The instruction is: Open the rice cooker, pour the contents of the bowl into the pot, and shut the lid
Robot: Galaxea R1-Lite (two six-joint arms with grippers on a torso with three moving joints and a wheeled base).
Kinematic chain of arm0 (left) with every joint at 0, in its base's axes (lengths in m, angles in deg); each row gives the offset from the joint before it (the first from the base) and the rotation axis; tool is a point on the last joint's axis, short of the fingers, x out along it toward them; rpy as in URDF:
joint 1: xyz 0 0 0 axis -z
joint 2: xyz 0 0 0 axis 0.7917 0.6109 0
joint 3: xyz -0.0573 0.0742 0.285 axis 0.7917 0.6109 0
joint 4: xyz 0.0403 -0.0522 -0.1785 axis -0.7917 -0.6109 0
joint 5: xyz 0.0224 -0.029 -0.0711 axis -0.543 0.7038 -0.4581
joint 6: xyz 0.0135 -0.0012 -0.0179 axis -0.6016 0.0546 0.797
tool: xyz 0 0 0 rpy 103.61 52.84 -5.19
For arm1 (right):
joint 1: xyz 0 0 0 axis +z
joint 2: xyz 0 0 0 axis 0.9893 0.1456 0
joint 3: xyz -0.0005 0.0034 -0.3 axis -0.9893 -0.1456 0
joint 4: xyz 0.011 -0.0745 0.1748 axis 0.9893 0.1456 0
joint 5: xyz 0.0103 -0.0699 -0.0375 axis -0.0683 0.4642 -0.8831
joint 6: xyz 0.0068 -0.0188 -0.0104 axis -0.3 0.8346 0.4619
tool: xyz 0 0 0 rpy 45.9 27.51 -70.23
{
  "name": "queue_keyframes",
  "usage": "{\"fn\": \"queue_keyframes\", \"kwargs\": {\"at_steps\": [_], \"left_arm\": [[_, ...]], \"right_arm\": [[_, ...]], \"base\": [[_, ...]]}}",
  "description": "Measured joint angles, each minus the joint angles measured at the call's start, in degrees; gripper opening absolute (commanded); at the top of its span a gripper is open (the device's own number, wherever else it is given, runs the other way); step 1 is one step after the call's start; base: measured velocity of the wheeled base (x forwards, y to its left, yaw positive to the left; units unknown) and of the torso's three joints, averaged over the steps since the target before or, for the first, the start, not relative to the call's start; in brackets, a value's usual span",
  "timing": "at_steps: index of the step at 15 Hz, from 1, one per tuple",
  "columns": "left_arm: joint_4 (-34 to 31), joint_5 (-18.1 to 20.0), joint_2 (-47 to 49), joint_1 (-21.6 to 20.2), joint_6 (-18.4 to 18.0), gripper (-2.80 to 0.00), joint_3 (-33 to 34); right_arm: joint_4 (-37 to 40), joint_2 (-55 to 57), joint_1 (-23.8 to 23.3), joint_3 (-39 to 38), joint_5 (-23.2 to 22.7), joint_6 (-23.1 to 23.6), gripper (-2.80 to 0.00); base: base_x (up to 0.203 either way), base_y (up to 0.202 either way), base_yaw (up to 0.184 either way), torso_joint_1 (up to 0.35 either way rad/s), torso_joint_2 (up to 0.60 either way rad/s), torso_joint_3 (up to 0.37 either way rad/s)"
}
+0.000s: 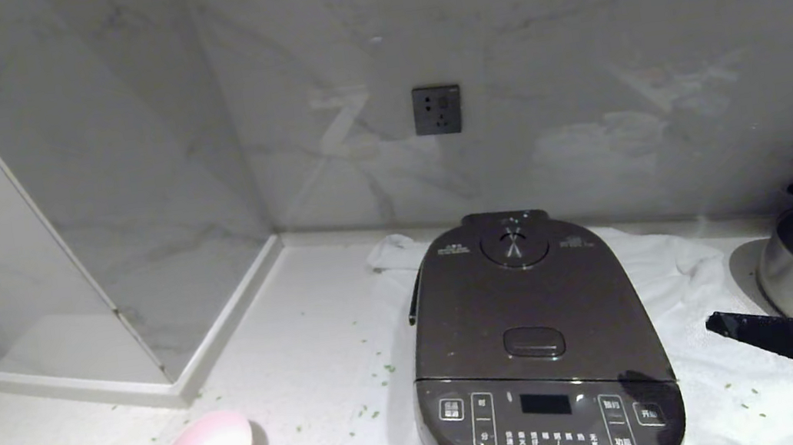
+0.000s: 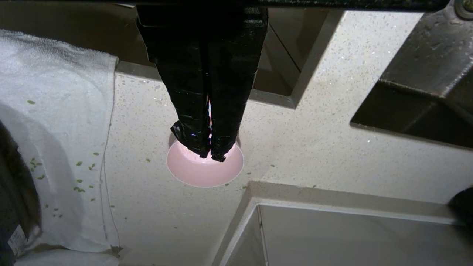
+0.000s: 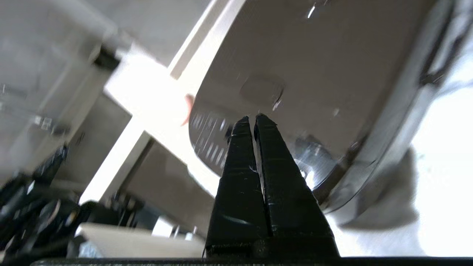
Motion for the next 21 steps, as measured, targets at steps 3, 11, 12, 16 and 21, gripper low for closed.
{"fn": "queue_keyframes", "kwargs": {"at_steps": [3, 11, 12, 16, 21], "left_arm": [[-0.09, -0.16, 0.01, -0.07, 0.06, -2.8, 0.02], [-0.22, -0.09, 0.01, 0.02, 0.2, -2.8, 0.02], [-0.24, 0.17, 0.01, 0.02, 0.09, -2.8, 0.02], [-0.27, -0.07, 0.01, 0.02, 1.04, -2.8, 0.02], [-0.24, 0.17, 0.01, -0.02, 0.43, -2.8, 0.02]], "right_arm": [[2.89, 0.94, 3.46, 0.04, -1.34, -2.69, -2.8], [14.4, -2.53, 4.43, -2.24, -4.63, -3.33, -2.8], [14.44, -2.7, 4.23, -3.67, -4.66, -3.37, -2.8], [13.88, -1.84, 1.34, -4.42, -4.48, -1.81, -2.8], [8.09, 5.38, -10.17, -4.13, -5.6, 4.37, -2.8]], "base": [[0.0, 0.0, 0.0, 0.0, 0.0, 0.0], [0.0, 0.0, 0.0, 0.0, 0.0, 0.0], [0.0, 0.0, 0.0, 0.0, 0.0, 0.0], [0.0, 0.0, 0.0, 0.0, 0.0, 0.0], [0.0, 0.0, 0.0, 0.0, 0.0, 0.0]]}}
